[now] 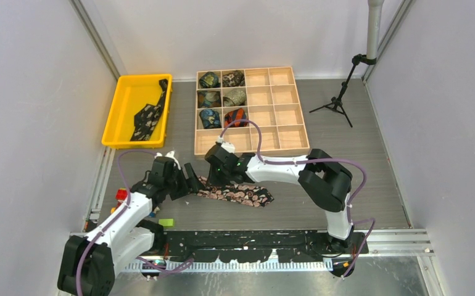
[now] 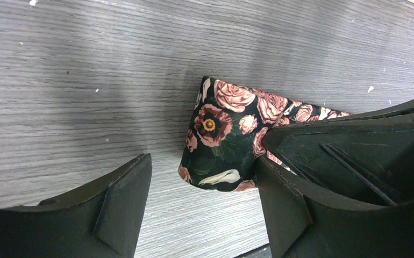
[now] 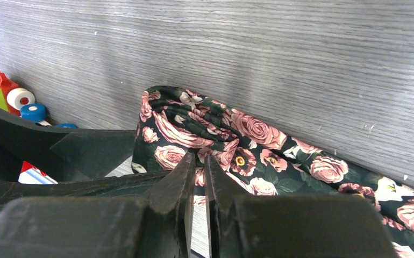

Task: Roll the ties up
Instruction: Roll the tie at the center of the board.

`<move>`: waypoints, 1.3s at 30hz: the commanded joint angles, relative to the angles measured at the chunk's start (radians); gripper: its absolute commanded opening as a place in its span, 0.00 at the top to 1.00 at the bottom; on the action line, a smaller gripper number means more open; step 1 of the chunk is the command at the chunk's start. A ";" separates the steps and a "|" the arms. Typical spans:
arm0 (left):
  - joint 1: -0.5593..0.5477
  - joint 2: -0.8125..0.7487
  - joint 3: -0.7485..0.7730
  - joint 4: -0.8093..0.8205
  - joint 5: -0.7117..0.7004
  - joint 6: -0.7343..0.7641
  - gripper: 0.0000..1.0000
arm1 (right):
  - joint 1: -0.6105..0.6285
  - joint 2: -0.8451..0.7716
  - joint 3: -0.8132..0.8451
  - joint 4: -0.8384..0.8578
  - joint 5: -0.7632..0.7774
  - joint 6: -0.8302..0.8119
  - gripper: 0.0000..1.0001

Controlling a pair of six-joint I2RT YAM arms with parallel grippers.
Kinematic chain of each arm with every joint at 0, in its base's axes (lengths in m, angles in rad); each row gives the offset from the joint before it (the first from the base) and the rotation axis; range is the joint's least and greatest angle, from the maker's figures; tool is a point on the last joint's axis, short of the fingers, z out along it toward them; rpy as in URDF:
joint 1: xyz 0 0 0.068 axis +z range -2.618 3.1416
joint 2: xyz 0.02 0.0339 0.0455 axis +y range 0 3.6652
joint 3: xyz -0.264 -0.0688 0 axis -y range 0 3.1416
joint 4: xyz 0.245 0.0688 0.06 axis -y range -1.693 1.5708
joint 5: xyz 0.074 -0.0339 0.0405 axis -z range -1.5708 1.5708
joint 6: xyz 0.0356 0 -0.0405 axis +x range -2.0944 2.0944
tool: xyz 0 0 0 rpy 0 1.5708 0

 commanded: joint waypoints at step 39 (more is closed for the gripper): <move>-0.018 -0.017 -0.026 0.053 -0.024 -0.051 0.65 | -0.012 -0.116 0.009 -0.111 0.033 -0.047 0.83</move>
